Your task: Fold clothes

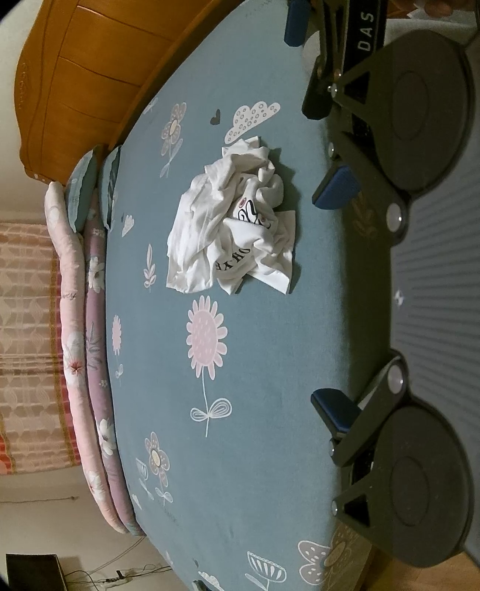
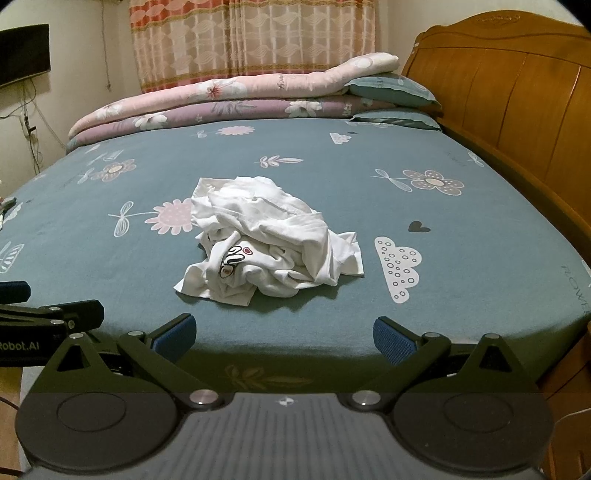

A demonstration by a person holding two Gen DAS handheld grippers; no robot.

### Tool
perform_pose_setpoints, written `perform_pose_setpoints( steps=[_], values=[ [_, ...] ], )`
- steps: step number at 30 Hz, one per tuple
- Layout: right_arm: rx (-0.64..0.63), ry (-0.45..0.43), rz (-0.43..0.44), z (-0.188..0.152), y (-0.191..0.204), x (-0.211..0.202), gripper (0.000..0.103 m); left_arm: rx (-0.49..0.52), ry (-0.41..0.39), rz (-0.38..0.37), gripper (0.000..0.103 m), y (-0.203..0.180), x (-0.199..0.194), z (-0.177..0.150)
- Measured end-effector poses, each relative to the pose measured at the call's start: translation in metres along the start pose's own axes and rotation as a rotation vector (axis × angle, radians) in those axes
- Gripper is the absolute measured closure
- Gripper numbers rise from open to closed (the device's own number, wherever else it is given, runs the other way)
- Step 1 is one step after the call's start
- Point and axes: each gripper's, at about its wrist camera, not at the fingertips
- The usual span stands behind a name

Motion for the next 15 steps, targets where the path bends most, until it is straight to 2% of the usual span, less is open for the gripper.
perform_pose_setpoints(
  steps=[15],
  values=[
    [-0.007, 0.003, -0.004, 0.0022, -0.0001, -0.0009, 0.000, 0.009, -0.004, 0.011, 0.001, -0.0031, -0.0019, 0.0021]
  ],
)
Point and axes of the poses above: each gripper's, at about its wrist camera, not at the fingertips, and x roughly the way its jaws point, y to its left, z to its top, and after that the axes turned 4 degrees about -y, right-handed
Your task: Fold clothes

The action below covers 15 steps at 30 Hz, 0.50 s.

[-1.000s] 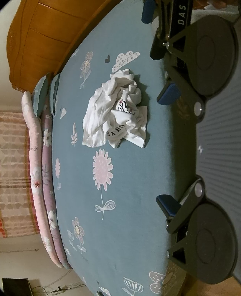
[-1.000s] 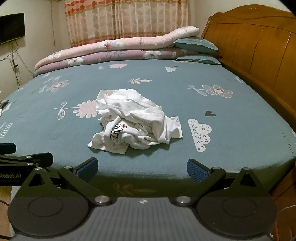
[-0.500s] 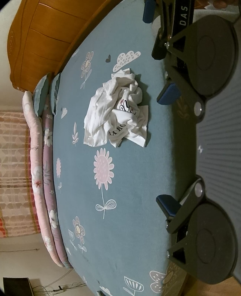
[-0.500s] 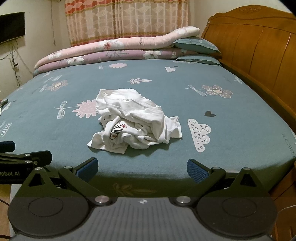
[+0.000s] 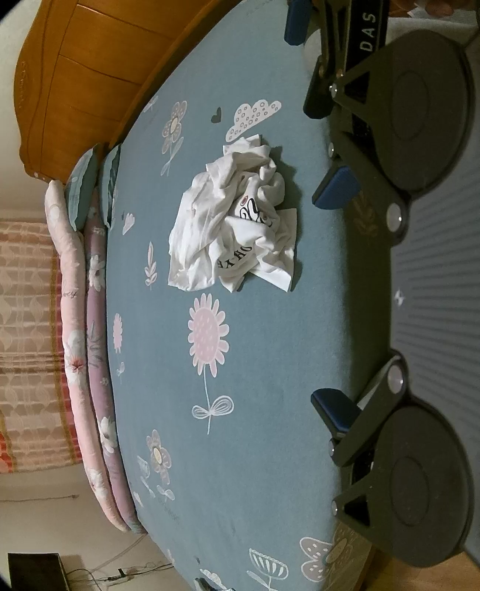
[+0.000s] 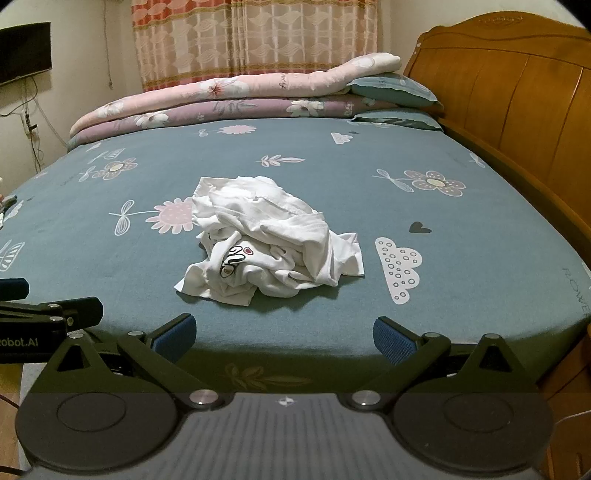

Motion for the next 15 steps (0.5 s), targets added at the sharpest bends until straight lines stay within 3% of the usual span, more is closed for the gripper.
perform_pose_setpoints(
  steps=[15],
  values=[
    [0.001, -0.006, -0.002, -0.0002, 0.0000, -0.0017, 0.000, 0.008, -0.008, 0.010, 0.001, -0.0010, -0.0040, 0.0007]
  ],
)
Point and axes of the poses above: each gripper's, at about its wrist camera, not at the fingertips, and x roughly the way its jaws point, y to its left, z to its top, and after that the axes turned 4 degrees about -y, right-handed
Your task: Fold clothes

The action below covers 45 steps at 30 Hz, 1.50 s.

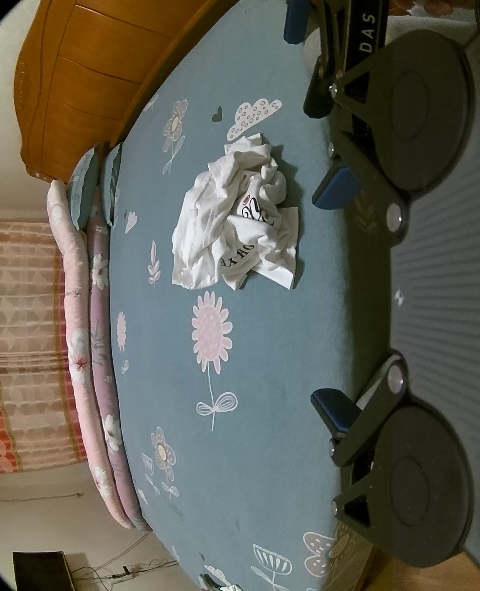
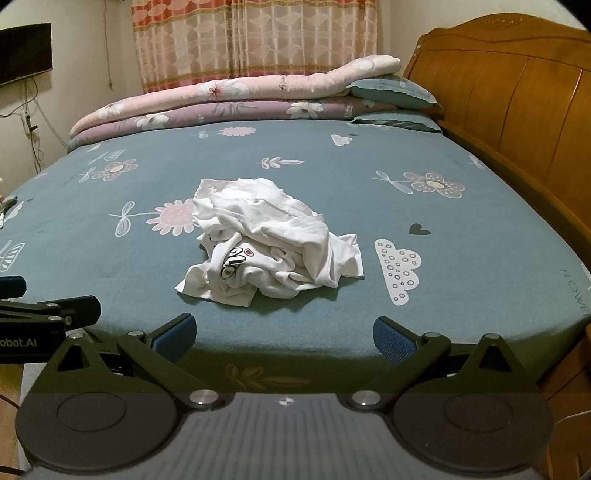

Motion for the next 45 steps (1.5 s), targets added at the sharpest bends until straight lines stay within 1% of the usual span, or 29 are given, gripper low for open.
perform_pose_setpoints(
  steps=[9, 45],
  values=[
    [-0.001, -0.006, -0.002, -0.0013, 0.0016, -0.0004, 0.000, 0.004, -0.003, 0.009, 0.001, -0.0009, -0.0014, 0.0000],
    [0.000, -0.007, 0.000, -0.0013, 0.0025, -0.0024, 0.000, 0.016, -0.007, 0.002, 0.001, -0.0036, -0.0032, -0.0005]
  ],
)
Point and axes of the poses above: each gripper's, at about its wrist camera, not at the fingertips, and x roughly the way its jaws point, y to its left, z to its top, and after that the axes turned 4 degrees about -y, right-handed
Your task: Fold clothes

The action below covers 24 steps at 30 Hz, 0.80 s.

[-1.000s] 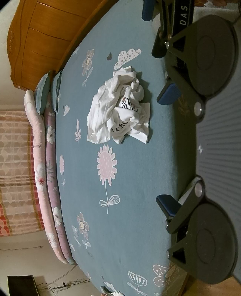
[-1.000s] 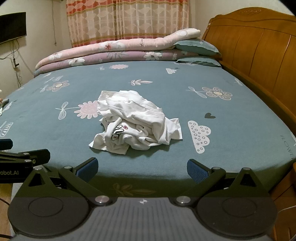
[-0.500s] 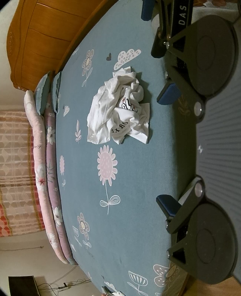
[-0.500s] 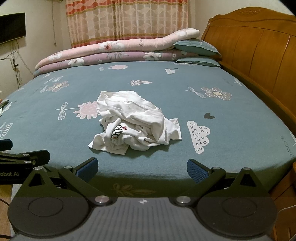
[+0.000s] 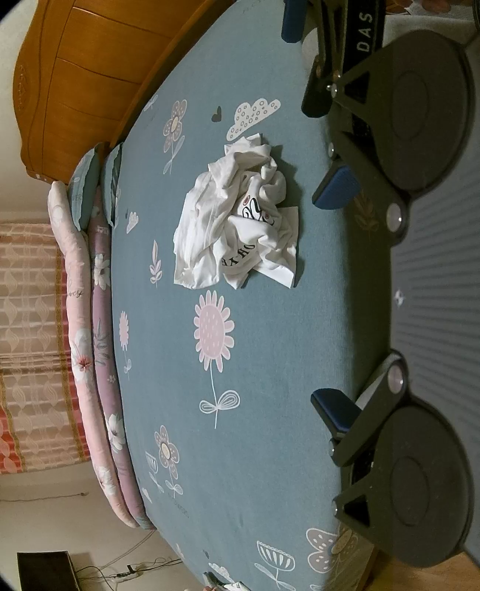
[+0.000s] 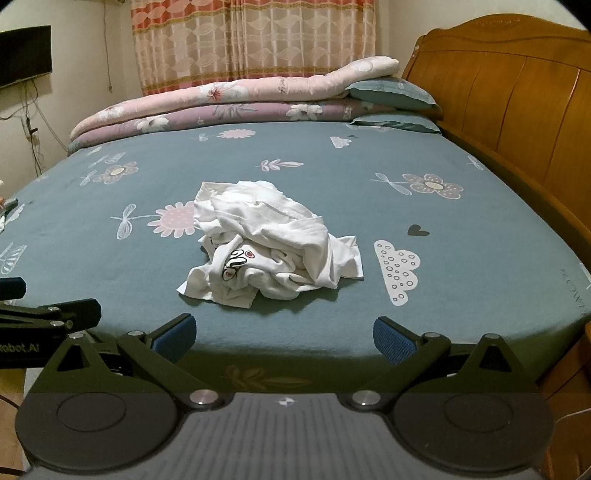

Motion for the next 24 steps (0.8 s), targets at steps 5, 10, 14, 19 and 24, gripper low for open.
perform_pose_setpoints(
  steps=[5, 10, 14, 19, 24],
  values=[
    [0.002, 0.001, 0.000, -0.0006, -0.0003, -0.0002, 0.000, 0.003, 0.001, -0.003, 0.001, -0.0008, 0.0010, -0.0002],
    [0.005, 0.001, -0.001, -0.0007, 0.0003, -0.0002, 0.000, 0.007, 0.001, -0.005, 0.000, -0.0010, 0.0002, -0.0008],
    [0.002, 0.002, -0.002, -0.0003, 0.0002, -0.0001, 0.000, 0.008, 0.003, -0.007, 0.001, -0.0013, 0.0007, -0.0007],
    [0.004, 0.008, -0.007, 0.0001, -0.0008, 0.0024, 0.000, 0.013, 0.007, -0.010, 0.001, -0.0039, 0.0030, 0.0001],
    [0.007, 0.013, -0.003, 0.0020, -0.0021, 0.0038, 0.000, 0.015, 0.005, -0.013, 0.001, -0.0036, 0.0045, 0.0027]
  ],
)
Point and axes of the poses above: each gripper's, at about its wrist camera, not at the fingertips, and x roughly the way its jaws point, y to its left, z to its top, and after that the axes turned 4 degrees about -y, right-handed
